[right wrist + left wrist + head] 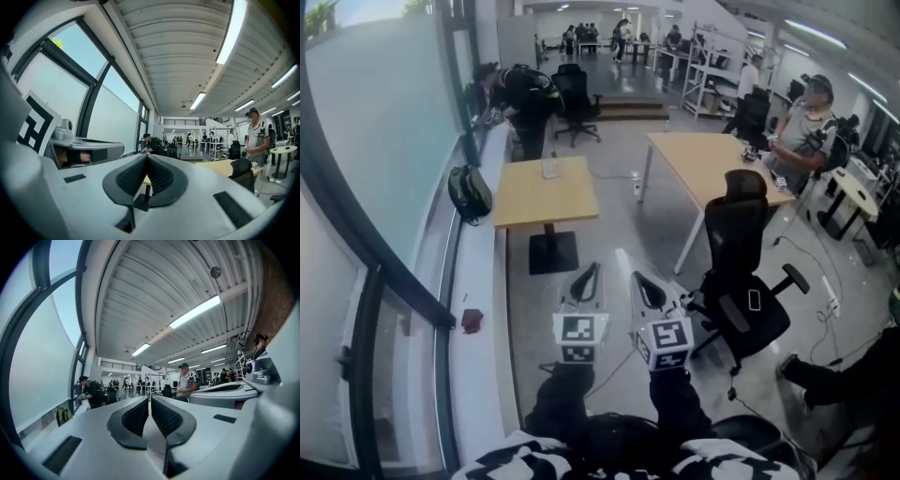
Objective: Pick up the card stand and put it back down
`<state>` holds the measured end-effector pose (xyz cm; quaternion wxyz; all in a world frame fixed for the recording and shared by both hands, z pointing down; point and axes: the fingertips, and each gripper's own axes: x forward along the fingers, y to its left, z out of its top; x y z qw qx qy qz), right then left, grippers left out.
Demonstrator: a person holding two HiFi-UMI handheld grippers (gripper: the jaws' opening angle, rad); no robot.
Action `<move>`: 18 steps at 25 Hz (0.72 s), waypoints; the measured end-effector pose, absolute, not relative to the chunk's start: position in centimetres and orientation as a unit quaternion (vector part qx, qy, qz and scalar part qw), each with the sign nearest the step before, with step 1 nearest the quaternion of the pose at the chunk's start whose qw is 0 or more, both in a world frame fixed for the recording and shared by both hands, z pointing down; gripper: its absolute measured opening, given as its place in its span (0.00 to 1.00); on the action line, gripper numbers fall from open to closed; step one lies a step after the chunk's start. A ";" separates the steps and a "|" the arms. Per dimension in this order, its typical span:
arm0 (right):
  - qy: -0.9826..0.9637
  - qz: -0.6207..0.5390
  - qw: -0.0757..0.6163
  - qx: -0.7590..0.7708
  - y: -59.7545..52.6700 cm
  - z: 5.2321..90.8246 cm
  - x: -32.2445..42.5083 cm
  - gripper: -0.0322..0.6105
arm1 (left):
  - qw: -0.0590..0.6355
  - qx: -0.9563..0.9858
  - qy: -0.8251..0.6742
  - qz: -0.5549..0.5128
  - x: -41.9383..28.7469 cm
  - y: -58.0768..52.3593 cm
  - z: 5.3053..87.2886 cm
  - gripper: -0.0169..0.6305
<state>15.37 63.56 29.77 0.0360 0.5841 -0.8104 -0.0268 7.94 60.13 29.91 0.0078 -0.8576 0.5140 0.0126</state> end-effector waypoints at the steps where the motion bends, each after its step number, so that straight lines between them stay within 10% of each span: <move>1: -0.810 -0.028 0.034 0.585 63.6 29.7 15.8 0.08 | 0.008 -0.859 0.512 0.013 8.3 60.2 30.0 0.06; 18: -0.840 0.008 0.023 0.542 64.9 31.9 19.3 0.08 | 0.027 -0.846 0.532 -0.011 11.9 62.3 31.0 0.06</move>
